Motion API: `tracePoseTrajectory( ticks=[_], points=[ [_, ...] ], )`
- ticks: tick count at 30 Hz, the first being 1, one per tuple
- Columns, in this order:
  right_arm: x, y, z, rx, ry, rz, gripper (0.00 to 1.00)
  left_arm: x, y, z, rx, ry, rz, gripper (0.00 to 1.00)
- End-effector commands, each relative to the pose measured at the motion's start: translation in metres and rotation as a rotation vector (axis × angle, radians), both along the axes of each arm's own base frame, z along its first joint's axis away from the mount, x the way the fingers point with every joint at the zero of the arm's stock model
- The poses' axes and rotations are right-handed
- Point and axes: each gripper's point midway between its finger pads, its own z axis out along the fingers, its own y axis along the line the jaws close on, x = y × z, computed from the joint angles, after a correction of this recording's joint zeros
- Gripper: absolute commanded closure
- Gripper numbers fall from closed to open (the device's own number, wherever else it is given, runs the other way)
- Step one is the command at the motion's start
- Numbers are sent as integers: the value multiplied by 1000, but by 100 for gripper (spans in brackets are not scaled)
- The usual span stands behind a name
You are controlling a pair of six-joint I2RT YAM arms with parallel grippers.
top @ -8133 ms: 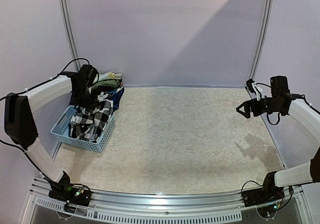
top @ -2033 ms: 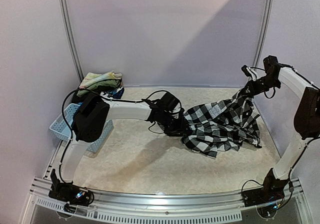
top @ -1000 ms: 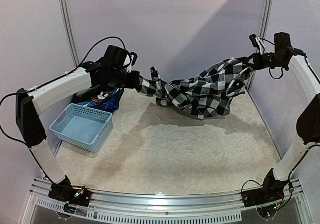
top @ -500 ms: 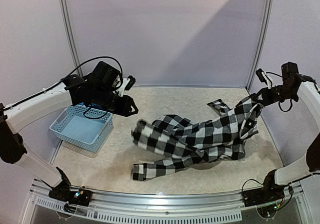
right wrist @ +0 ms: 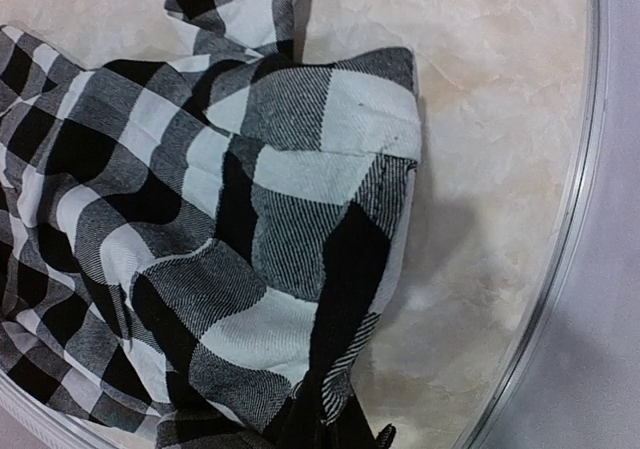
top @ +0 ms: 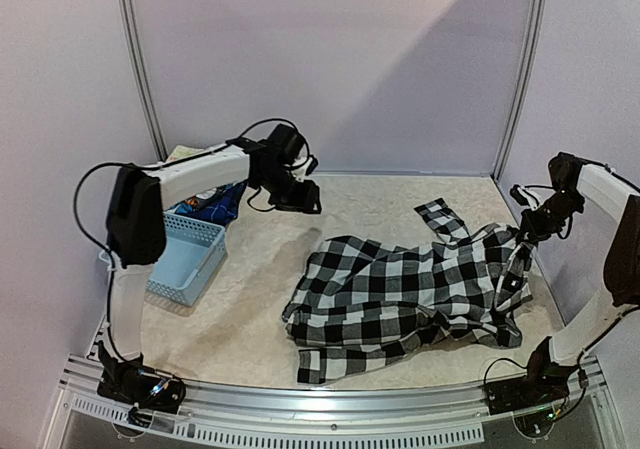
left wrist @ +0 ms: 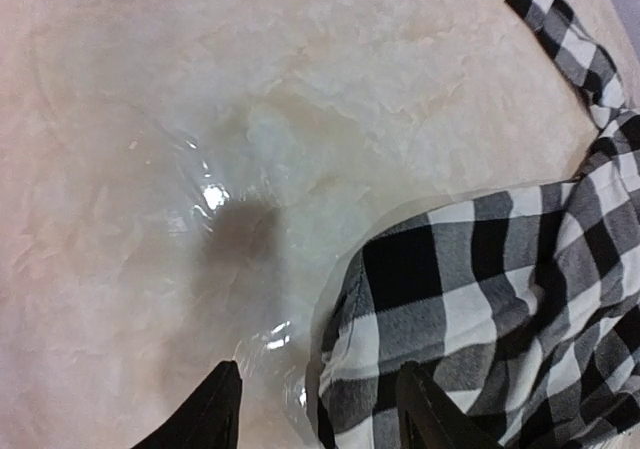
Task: Fold and stack the mixed laundry pile
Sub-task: Flatten out the crumpled shirt at the center of the board.
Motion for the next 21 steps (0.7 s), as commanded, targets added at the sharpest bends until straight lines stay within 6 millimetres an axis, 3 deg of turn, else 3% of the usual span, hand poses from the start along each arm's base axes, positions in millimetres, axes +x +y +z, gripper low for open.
tracePoseTrajectory(
  ticks=[1, 9, 14, 21],
  points=[
    [-9, -5, -20, -1, 79, 2, 100, 0, -17, -39, -23, 130, -54, 46],
    [1, 1, -25, 59, 84, -2, 99, 5, -38, -83, -224, 294, -35, 41],
    [8, 5, -28, 90, 87, -9, 99, 15, -53, -98, -296, 315, -26, 42],
    [19, 7, -26, 119, 74, -21, 99, 23, -78, -111, -396, 374, -38, 57]
  ],
)
